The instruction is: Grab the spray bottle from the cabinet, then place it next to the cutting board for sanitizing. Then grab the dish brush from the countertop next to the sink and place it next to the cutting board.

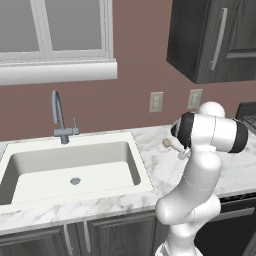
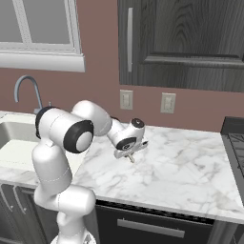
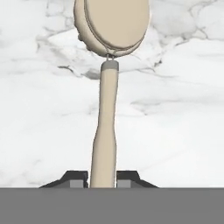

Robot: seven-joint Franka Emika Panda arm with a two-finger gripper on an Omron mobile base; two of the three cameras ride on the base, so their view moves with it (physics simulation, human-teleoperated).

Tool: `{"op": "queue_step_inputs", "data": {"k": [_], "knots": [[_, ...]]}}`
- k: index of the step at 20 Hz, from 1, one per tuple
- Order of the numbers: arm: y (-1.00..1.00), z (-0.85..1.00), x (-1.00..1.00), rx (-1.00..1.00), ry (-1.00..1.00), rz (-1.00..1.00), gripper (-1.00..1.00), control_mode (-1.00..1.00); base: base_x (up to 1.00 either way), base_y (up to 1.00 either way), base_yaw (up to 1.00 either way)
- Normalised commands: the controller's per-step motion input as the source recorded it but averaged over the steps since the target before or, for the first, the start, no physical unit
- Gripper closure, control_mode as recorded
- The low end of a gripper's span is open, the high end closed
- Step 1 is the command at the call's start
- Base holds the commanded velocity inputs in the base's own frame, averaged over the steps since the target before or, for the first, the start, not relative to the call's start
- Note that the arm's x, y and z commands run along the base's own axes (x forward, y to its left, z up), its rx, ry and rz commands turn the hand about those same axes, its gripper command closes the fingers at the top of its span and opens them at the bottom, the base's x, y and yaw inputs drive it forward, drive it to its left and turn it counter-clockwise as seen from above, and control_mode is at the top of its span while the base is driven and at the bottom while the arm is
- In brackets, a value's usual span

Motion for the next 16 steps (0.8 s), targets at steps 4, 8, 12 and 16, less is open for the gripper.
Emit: {"op": "queue_step_inputs", "data": {"k": [4,8,12,16], "knots": [[0.0,-0.13,0.0,0.0,-0.09,0.02,1.0,-1.0,0.0,0.0,0.0],[0.0,-0.04,-0.12,0.0,-0.16,0.0,1.0,-1.0,0.0,0.0,0.0],[0.0,0.4,-0.63,0.0,-0.22,-0.05,1.0,-1.0,0.0,0.0,0.0],[-0.08,0.72,-0.6,0.01,-0.16,-0.05,1.0,-1.0,0.0,0.0,0.0]]}}
